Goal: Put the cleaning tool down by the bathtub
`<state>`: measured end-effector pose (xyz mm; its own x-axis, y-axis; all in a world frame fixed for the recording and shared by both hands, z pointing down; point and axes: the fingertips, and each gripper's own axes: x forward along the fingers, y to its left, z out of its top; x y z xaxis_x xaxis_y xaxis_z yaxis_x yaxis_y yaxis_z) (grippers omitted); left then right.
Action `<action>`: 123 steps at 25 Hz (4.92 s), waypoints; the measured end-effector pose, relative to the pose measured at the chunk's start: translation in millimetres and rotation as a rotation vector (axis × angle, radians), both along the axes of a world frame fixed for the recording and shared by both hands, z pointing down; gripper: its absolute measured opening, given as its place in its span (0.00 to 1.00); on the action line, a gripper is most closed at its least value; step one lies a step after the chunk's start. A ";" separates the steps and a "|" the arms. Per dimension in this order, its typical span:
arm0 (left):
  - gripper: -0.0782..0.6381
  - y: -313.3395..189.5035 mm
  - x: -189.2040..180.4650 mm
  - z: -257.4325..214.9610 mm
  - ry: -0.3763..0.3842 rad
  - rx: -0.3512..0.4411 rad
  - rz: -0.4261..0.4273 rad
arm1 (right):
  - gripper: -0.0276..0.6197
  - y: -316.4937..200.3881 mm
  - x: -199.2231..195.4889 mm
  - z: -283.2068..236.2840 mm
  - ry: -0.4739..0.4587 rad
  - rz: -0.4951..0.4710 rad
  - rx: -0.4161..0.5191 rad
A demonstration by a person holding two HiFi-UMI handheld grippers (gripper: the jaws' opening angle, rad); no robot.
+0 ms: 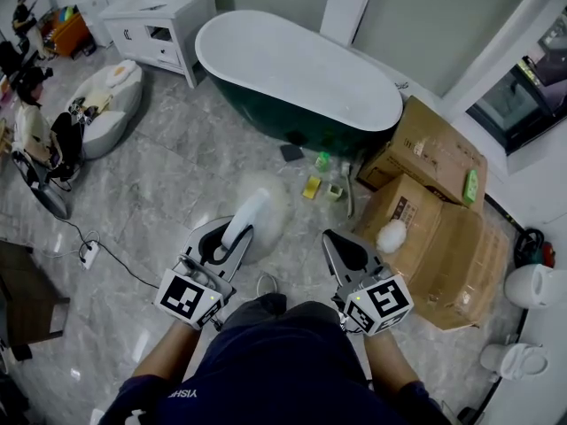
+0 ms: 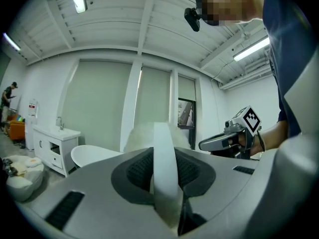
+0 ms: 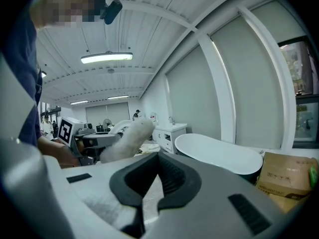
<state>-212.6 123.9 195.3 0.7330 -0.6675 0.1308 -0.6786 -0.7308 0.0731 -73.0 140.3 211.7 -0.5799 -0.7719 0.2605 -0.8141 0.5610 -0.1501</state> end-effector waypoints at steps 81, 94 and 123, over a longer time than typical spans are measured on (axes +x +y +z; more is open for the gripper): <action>0.25 -437.0 183.1 170.0 -0.238 -0.257 0.130 | 0.05 -446.7 191.4 171.2 -0.114 0.184 -0.200; 0.25 -471.1 202.8 370.6 -0.360 -0.336 0.386 | 0.05 -442.3 215.6 339.4 -0.071 0.437 -0.268; 0.26 -410.2 220.1 821.1 -0.734 -0.390 0.793 | 0.05 -367.2 255.3 658.8 -0.074 0.638 -0.382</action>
